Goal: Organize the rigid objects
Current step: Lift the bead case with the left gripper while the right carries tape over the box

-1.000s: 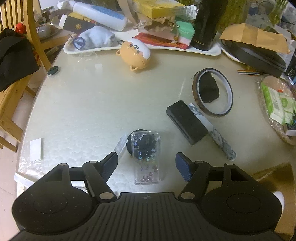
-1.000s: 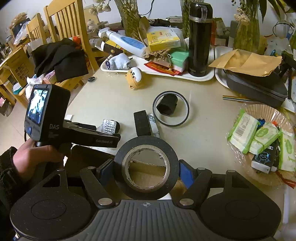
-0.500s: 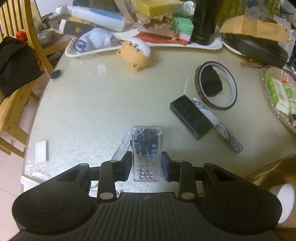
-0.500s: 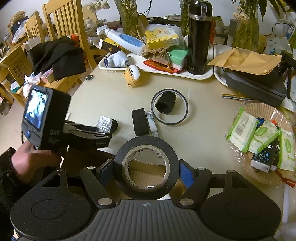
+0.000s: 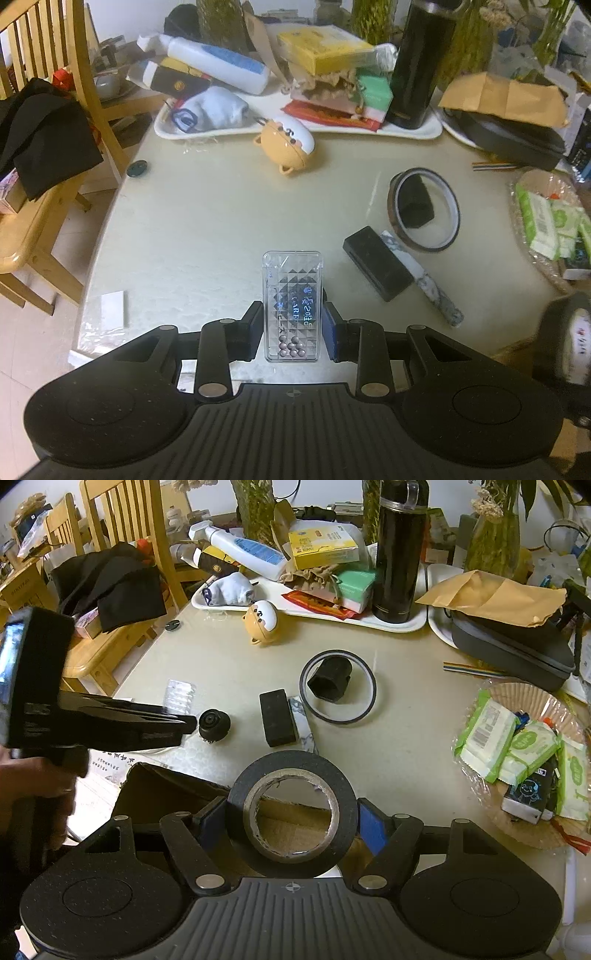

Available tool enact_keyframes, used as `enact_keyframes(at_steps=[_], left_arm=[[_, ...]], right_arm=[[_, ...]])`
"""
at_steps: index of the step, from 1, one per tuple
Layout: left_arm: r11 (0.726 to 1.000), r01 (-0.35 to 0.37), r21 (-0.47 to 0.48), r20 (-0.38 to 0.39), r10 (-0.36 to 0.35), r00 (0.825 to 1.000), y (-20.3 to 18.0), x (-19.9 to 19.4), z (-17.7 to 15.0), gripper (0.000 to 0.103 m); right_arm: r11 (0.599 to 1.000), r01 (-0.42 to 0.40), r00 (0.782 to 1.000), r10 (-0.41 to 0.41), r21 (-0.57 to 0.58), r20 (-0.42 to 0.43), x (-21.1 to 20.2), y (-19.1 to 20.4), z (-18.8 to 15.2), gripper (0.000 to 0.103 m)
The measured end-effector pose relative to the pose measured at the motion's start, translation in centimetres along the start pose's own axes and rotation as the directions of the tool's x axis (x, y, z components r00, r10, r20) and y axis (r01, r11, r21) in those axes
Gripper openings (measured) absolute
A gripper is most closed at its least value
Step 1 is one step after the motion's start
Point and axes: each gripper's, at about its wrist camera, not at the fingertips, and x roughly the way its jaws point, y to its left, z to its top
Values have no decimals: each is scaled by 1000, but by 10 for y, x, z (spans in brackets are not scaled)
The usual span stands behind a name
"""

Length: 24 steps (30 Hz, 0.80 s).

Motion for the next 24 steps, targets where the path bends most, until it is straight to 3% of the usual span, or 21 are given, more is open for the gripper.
enact_keyframes(at_steps=[14,24], left_arm=[[998,70,-7,52,-69,996,-2,-51,-23,33],[989,144,-16,9,-144,990,1,-64,-50,33]], right_arm=[[1000,5,1000,-5,-20,1,2,13,0,76],[999,15,1000,-15,-41,-5,2,21,-8,76]])
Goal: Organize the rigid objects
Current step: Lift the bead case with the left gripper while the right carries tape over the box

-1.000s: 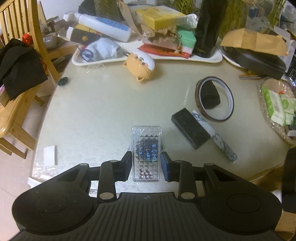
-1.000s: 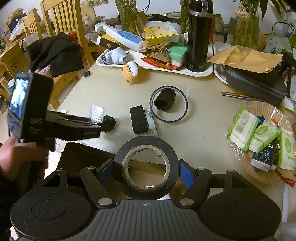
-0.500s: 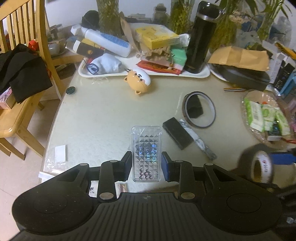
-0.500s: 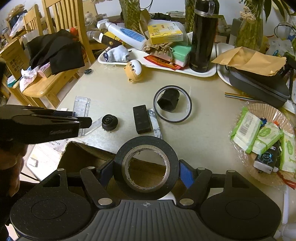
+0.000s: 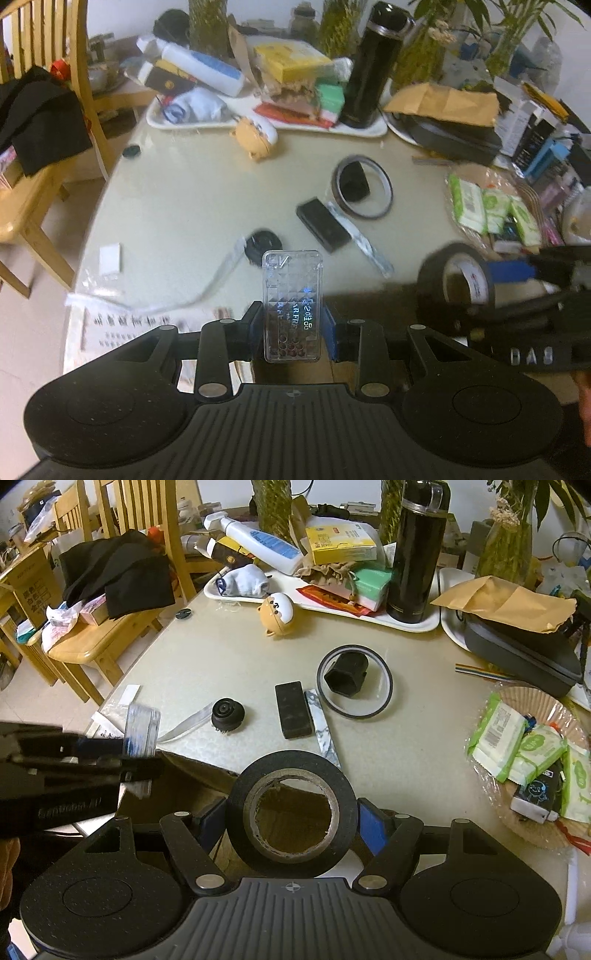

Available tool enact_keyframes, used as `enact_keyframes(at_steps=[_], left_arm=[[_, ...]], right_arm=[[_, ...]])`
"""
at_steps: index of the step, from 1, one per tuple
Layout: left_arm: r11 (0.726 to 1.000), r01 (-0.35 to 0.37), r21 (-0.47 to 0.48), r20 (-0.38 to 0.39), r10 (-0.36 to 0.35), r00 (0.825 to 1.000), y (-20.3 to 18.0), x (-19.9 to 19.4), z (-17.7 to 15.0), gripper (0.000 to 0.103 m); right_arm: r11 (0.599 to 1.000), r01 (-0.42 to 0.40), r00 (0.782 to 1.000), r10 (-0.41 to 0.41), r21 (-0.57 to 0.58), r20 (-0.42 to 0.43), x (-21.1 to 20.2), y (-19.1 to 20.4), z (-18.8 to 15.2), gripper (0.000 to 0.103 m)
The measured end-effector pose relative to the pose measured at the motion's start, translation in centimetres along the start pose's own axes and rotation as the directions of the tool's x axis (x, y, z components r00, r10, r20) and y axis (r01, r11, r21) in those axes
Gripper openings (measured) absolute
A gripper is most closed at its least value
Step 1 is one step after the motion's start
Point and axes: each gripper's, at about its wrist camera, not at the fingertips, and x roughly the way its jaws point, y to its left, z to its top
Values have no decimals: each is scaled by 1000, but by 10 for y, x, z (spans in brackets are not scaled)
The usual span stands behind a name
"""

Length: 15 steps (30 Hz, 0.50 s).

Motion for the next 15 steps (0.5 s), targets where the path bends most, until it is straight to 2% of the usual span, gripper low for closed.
enact_keyframes(at_steps=[8,11,13,15], left_arm=[[998,56,19,-79,-54,995,-2,12,-21,33],[998,53,39,-73,-50,996,-4,13,-23,33],[998,41,53,-59,-37,998,-5,11,-22,38],[998,33,60,-29,-31,999,-6,6,-21,54]], right_arm=[[1000,10,1000,-10,-10,-4,-1,7,-7,76],[1000,11,1000,-11,-11,-2,-2,9,-8,76],[1000,15,1000,-15,-7,0,-2,7,-8,76],[1000,21,1000,-21,-1,-2,0,5,-7,76]])
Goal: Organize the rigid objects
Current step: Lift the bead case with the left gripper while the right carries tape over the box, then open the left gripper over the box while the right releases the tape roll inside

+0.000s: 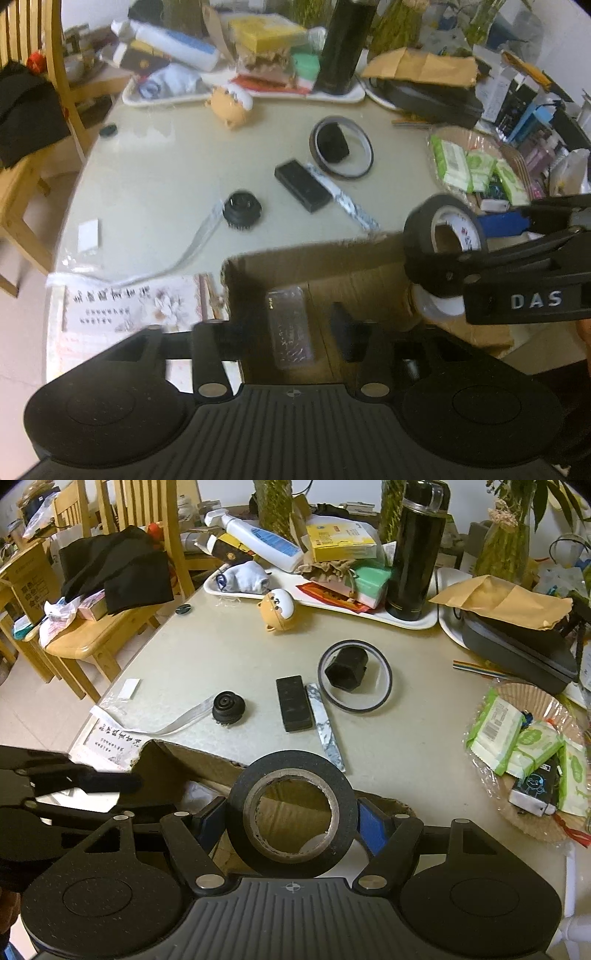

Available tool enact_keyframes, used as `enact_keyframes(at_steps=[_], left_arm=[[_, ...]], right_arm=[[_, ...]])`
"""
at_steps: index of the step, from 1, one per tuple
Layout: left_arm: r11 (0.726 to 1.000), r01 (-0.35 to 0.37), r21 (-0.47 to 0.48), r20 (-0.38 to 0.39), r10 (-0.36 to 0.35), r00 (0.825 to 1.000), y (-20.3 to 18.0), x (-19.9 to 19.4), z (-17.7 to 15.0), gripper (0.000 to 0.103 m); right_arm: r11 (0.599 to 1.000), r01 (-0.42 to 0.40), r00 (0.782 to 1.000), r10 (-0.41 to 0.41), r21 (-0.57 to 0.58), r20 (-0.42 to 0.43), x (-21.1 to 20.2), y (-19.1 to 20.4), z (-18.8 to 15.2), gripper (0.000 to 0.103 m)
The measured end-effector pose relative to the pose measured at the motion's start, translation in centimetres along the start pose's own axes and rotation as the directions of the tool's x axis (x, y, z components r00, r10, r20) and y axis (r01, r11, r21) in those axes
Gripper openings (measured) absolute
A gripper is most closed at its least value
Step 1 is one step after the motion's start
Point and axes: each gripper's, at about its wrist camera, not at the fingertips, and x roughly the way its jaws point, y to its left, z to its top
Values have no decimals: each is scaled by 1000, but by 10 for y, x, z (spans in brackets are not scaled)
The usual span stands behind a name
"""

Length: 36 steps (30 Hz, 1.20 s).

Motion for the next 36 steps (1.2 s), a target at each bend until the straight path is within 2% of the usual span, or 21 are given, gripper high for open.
enact_keyframes(at_steps=[5,12,19,26,30,36], left_arm=[[999,-20,-26,57,22,998,3,-8,5,56],[992,-57,-114,88,67,994,22,-11,11,56],[989,-87,-122,133,103,986,24,-18,13,56],[989,-80,-127,133,97,986,25,-17,13,56],[988,-84,-133,134,102,986,26,-17,12,56],[987,-83,-141,117,100,988,27,-12,12,56]], right_arm=[[1000,-10,1000,10,-13,-5,1,2,-1,76],[999,-29,1000,29,-14,-5,1,4,-1,76],[995,-98,995,97,-9,-35,6,11,-3,76],[988,-150,988,149,-30,-33,10,19,-2,76],[990,-137,991,137,-35,-4,5,18,0,92],[994,-104,995,104,-26,5,5,12,2,96]])
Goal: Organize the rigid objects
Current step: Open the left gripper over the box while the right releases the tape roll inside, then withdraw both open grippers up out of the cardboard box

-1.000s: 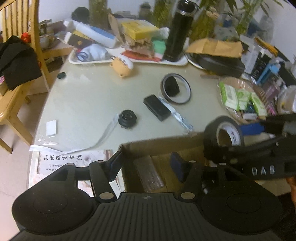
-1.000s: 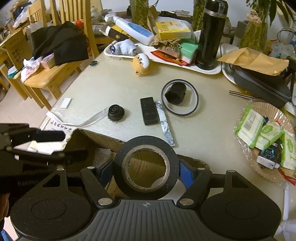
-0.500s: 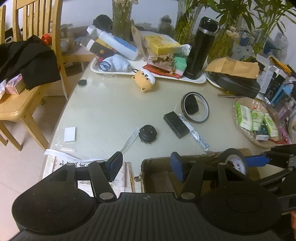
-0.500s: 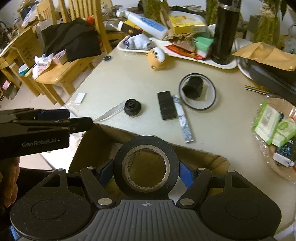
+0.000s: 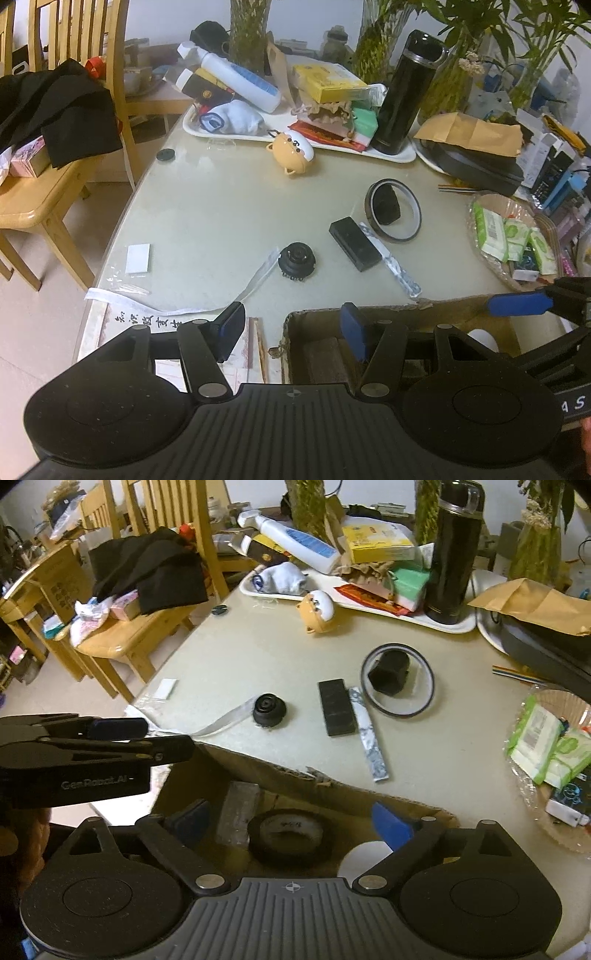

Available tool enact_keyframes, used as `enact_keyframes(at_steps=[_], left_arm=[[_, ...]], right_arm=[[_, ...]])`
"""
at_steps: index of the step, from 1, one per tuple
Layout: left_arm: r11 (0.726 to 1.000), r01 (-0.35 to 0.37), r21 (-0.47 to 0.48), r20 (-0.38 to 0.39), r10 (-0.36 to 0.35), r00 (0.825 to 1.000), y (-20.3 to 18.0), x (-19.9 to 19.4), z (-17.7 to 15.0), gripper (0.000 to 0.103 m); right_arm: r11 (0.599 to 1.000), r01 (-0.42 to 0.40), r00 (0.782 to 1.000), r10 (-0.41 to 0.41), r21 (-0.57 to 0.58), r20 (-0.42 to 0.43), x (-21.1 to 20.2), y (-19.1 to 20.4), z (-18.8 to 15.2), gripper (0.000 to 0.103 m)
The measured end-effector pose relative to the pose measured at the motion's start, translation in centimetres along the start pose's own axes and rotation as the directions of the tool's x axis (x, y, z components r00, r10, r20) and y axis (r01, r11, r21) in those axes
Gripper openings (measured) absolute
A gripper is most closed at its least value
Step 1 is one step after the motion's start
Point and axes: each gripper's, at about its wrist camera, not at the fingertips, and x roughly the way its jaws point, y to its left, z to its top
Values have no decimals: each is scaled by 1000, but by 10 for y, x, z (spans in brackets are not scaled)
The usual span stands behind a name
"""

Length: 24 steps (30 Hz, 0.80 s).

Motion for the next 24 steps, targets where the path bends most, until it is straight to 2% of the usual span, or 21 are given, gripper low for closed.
enact_keyframes(at_steps=[5,12,24], left_arm=[[1000,2,2,-2,-2,1000,-2,1,-1,56],[1000,3,9,-2,-3,1000,-4,4,-2,56],[999,45,-6,-8,-45,999,-6,4,-1,56]], right_arm=[[1000,26,999,-26,-2,21,-3,-5,1,103],[997,67,997,-68,36,25,-4,-16,4,103],[994,80,995,-84,69,51,-9,-24,7,103]])
